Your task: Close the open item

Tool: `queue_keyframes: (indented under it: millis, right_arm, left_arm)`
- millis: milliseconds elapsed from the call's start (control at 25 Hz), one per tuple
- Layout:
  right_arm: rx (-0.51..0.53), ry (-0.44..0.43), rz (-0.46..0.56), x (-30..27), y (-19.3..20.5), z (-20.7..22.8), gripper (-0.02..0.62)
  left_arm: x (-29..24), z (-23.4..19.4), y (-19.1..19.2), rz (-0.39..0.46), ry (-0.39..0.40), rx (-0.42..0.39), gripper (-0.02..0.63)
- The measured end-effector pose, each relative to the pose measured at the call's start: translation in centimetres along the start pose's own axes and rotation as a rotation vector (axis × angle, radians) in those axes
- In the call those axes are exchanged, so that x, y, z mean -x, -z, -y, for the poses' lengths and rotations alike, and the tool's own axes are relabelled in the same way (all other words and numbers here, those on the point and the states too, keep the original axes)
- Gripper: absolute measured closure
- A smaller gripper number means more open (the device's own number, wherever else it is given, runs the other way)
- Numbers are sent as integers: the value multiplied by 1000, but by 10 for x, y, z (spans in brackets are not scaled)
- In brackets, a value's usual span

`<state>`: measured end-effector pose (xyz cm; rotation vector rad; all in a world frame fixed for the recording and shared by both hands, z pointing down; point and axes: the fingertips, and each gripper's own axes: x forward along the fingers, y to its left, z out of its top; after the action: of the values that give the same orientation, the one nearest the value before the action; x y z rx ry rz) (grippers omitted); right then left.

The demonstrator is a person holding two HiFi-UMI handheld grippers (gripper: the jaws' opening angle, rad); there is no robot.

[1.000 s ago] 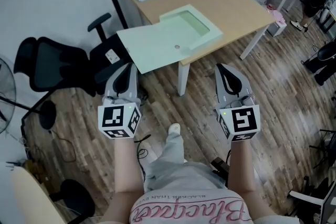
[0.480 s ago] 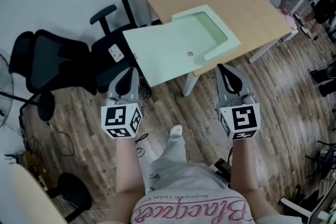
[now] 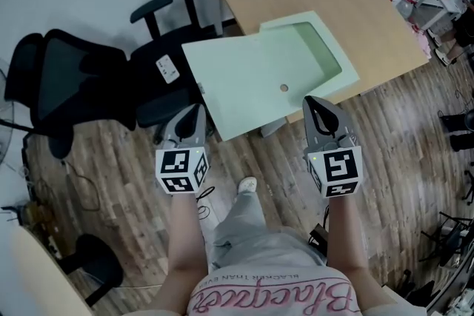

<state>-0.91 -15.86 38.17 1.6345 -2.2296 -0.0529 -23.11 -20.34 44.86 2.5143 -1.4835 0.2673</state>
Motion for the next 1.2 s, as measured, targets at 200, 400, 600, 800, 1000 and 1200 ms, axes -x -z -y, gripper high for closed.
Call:
queue_keyframes:
  millis: [200, 400, 600, 800, 1000, 1200]
  right_arm:
    - [19, -25, -43, -28, 8, 1, 592]
    - [18, -29, -67, -44, 14, 7, 592]
    - [43, -37, -78, -49, 17, 8, 592]
    - [63, -23, -85, -48, 21, 17, 592]
    - [57, -7, -75, -51, 22, 35, 592]
    - [65, -16, -45, -58, 14, 53, 592]
  left_arm:
    - [-18, -15, 28, -73, -4, 26, 586]
    - [-31, -26, 54, -134, -10, 62, 586]
    - [-43, -22, 72, -182, 8, 75, 586]
    - [-54, -15, 74, -194, 28, 63, 586]
    - [-65, -11, 62, -173, 29, 54, 586]
    - [-79, -3, 41, -140, 25, 36, 586]
